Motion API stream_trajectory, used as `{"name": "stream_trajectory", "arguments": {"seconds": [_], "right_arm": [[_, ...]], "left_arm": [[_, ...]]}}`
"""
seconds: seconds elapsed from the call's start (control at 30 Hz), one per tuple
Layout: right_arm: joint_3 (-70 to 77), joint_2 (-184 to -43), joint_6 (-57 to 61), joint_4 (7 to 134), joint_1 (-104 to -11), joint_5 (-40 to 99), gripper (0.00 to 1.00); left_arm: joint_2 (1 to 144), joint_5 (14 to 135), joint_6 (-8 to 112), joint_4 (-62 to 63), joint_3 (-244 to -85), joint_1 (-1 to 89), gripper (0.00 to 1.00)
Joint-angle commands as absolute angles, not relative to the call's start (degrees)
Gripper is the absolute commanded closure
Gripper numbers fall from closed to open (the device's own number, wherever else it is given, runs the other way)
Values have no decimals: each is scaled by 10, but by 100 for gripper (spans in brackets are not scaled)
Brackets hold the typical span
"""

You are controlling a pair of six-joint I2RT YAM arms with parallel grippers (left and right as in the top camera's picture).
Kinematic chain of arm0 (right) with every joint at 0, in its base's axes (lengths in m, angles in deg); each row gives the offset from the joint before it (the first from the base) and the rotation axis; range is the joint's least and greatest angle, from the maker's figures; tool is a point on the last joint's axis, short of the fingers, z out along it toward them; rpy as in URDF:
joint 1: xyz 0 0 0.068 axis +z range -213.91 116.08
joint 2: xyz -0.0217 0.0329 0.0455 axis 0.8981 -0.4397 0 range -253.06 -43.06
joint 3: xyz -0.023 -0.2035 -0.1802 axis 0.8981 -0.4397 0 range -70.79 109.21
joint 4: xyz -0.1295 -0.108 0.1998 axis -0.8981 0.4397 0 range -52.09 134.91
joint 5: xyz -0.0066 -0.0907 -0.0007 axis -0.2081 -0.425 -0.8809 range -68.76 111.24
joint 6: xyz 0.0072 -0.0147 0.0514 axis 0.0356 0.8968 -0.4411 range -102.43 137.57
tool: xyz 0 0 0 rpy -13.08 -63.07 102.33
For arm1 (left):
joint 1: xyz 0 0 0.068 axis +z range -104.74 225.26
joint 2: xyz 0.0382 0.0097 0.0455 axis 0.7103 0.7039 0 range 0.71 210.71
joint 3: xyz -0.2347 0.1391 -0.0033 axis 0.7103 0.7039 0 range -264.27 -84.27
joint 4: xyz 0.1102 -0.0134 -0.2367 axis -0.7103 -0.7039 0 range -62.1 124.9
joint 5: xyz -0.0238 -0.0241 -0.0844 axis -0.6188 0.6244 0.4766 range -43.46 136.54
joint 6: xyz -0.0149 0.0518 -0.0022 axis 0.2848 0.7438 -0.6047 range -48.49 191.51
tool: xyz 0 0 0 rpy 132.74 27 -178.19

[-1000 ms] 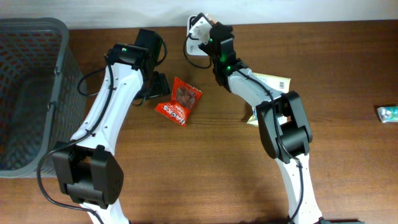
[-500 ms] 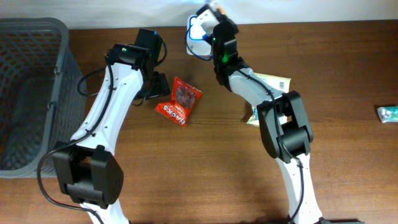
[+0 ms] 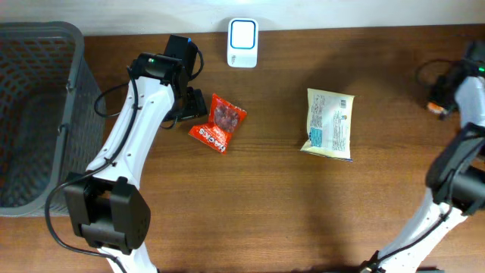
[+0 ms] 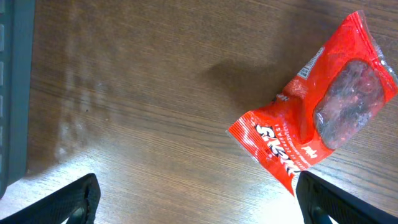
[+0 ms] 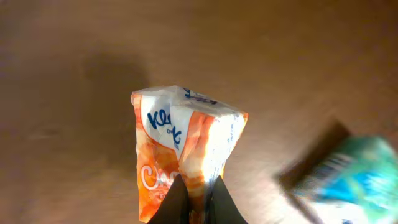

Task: Scan the item barcode
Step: 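Carry the orange pack to the right table edge and release it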

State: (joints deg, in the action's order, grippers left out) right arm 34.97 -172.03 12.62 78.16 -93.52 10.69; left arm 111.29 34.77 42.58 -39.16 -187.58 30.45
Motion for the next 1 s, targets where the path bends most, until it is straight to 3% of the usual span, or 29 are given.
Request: {"name": "stream_trajectory", "arguments": {"seconds": [0.0, 0.07, 0.13, 0.27, 0.3, 0.5, 0.7, 0.8, 0.97], "right_arm": [[346, -1710, 96, 791, -1000, 118, 90], [346, -1710, 96, 797, -1026, 119, 23], [345, -1710, 96, 809, -1033, 139, 7], [345, -1696, 96, 827, -1021, 333, 5], [347, -1676, 75, 827, -1018, 336, 1], [347, -1420, 60, 903, -1005, 366, 1], [290, -1377, 51, 1059, -858, 372, 1], [223, -1392, 51, 1052, -771, 372, 1], [111, -1435, 51, 939, -656, 371, 1]], "left_arm": [[1114, 350, 433, -391, -1875, 308, 1], [1114, 350, 433, -391, -1875, 308, 1], [1114, 350, 433, -391, -1875, 308, 1], [1114, 350, 433, -391, -1875, 308, 1], [1114, 350, 433, -391, -1875, 308, 1], [1114, 350, 433, -391, -1875, 308, 1], [1114, 350, 433, -391, -1875, 308, 1], [1114, 350, 433, -391, -1875, 308, 1], [1114, 350, 433, -391, -1875, 308, 1]]}}
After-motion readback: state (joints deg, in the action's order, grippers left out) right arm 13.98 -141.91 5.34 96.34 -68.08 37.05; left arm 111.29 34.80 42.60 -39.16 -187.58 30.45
